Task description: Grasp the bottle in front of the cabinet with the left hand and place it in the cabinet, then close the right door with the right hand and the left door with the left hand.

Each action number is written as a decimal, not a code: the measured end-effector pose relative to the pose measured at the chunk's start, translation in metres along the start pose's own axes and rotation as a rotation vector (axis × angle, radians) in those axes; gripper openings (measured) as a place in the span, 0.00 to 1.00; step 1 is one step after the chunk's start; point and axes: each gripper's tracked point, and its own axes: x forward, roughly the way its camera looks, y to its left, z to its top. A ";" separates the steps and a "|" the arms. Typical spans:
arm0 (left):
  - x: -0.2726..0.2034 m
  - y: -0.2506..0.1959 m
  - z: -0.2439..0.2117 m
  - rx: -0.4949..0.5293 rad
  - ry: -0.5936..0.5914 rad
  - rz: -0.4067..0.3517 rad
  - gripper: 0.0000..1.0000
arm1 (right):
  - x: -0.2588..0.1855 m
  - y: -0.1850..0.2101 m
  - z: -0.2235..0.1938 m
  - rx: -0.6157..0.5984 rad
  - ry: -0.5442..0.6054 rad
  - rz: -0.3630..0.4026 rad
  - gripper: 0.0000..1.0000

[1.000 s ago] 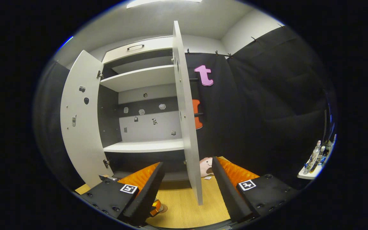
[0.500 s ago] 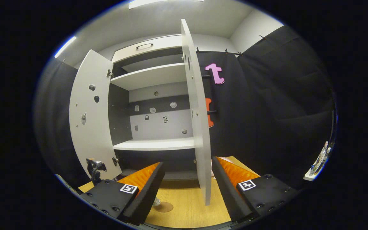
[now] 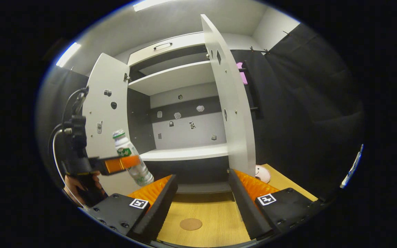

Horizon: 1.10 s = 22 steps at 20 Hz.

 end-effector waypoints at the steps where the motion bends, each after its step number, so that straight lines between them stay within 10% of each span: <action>1: 0.011 -0.003 0.018 -0.011 -0.029 -0.020 0.71 | -0.001 -0.001 0.000 -0.004 -0.002 -0.006 0.98; 9: 0.153 -0.017 0.085 0.011 -0.029 -0.087 0.70 | -0.032 -0.051 0.003 -0.005 -0.022 -0.170 0.98; 22: 0.293 -0.058 -0.004 0.074 0.229 -0.063 0.71 | -0.071 -0.142 0.010 0.031 -0.063 -0.479 0.98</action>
